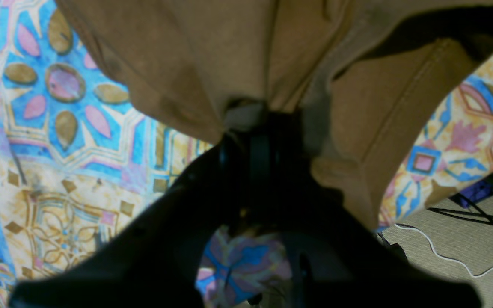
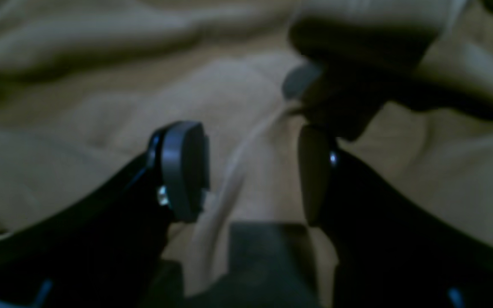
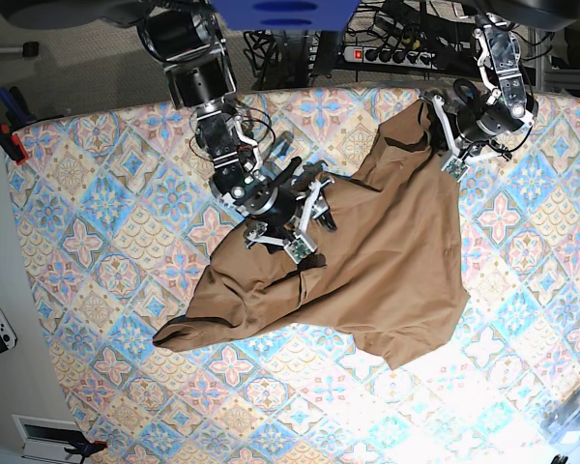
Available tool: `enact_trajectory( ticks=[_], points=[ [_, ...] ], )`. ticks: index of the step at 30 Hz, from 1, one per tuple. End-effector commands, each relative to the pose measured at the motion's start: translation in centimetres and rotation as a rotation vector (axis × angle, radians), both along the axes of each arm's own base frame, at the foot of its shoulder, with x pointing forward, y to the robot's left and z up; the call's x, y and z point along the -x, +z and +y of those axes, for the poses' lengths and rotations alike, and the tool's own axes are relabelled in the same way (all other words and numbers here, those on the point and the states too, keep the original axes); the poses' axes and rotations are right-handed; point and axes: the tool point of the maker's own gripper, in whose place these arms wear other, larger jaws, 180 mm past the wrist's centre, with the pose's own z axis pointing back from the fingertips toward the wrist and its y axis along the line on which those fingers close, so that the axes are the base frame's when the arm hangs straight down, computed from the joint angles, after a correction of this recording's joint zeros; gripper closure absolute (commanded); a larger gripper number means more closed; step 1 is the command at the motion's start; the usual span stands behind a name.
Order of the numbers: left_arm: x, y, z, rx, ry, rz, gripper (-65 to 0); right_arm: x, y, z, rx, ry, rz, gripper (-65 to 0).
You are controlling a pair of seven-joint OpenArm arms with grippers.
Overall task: Layout the t-shirt on the table in an organized manner, then fold the t-shirt properly
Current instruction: 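Grasp the brown t-shirt fabric near the left gripper with the right gripper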
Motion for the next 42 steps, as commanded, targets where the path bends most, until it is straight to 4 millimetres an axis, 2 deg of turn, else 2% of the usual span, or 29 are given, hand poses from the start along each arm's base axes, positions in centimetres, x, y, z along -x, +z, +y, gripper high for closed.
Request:
enact_trajectory(
  ticks=[1,6,12,21,28,30,32,35,42],
  points=[
    [3.4,-2.0,3.4,-0.186,0.047,0.174,0.0,-1.6,2.0,0.4,-0.044,-0.014,-0.051,-33.8],
    [3.4,-2.0,3.4,-0.186,0.047,0.174,0.0,-4.4,4.0,-0.8,-0.072,-0.083,-0.089,-33.8],
    [3.4,-2.0,3.4,-0.186,0.047,0.174,0.0,-5.6,5.7,-0.9,-0.077,-0.084,-0.131,-33.8],
    [3.4,-2.0,3.4,-0.186,0.047,0.174,0.0,-6.3,8.6,-0.7,-0.094,-0.082,-0.21,-33.8],
    [3.3,-2.0,3.4,-0.186,0.047,0.172,0.0,-5.4,8.2,1.0,-0.054,-0.018,-0.184,-33.8],
    [3.3,-2.0,3.4,-0.186,0.047,0.172,0.0,-5.9,8.8,1.4,-0.049,-0.003,-0.199,-33.8],
    [3.3,-2.0,3.4,-0.186,0.047,0.172,0.0,-6.4,9.3,1.5,-0.05,-0.002,-0.212,-33.8],
    [3.3,-2.0,3.4,-0.186,0.047,0.172,0.0,-6.4,8.4,1.3,-0.045,-0.007,-0.188,-33.8],
    [3.3,-2.0,3.4,-0.186,0.047,0.172,0.0,-6.4,8.3,1.2,-0.044,-0.008,-0.185,-33.8]
  ],
)
